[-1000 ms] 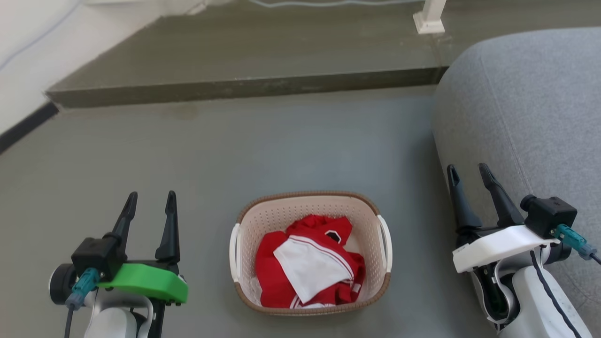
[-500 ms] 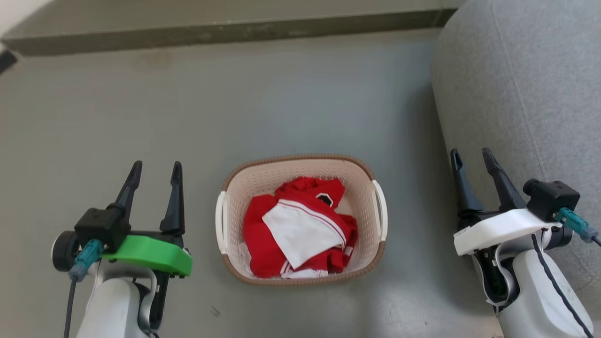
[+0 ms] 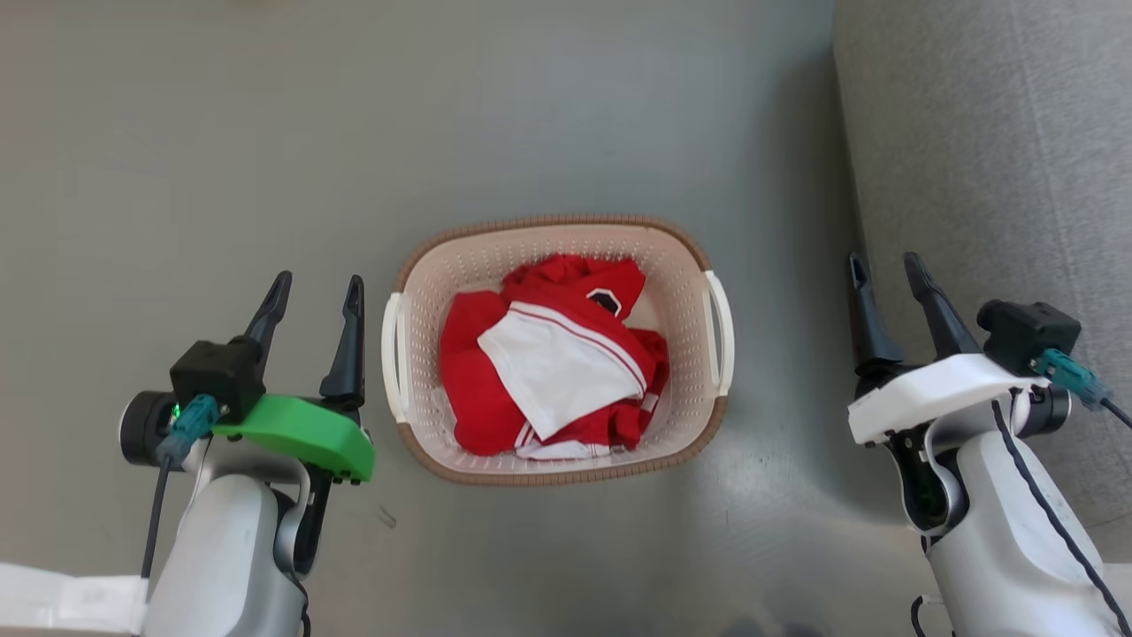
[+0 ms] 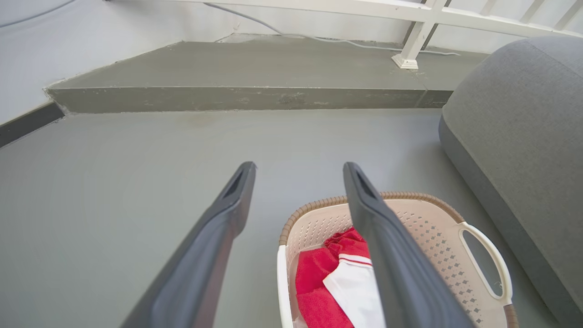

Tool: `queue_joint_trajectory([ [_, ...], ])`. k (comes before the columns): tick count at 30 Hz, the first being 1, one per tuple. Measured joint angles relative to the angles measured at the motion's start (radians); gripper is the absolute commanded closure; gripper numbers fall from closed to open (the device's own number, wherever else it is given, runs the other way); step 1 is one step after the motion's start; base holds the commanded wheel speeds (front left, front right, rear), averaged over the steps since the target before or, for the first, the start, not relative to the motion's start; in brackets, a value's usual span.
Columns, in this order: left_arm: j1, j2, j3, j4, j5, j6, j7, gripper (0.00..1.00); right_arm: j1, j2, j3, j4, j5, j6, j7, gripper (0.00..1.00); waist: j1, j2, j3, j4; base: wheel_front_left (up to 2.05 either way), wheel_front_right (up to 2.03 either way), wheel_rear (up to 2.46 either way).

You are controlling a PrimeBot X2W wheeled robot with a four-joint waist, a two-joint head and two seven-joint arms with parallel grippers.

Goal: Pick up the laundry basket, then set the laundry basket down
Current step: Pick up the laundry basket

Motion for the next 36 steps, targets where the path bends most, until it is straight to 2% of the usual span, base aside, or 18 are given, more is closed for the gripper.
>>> queue_joint_trajectory([
  [10,-0.097,-0.003,-0.034,0.167,-0.003,-0.003,0.0,0.0,-0.092,0.001,0.051,0.137,-0.002,0.003,0.0,0.0,0.0,0.0,0.109,0.012,0.0,0.0,0.0],
  [19,-0.198,-0.008,-0.075,0.31,-0.067,-0.004,0.006,0.0,-0.171,0.002,0.079,0.277,-0.001,0.009,0.0,0.0,0.0,0.0,0.194,0.03,0.0,0.0,0.0],
  [36,-0.417,-0.016,-0.17,0.465,-0.163,-0.005,0.07,0.0,-0.402,-0.001,0.146,0.473,0.011,0.009,0.002,0.0,0.0,0.0,0.377,0.049,0.0,0.0,0.0],
])
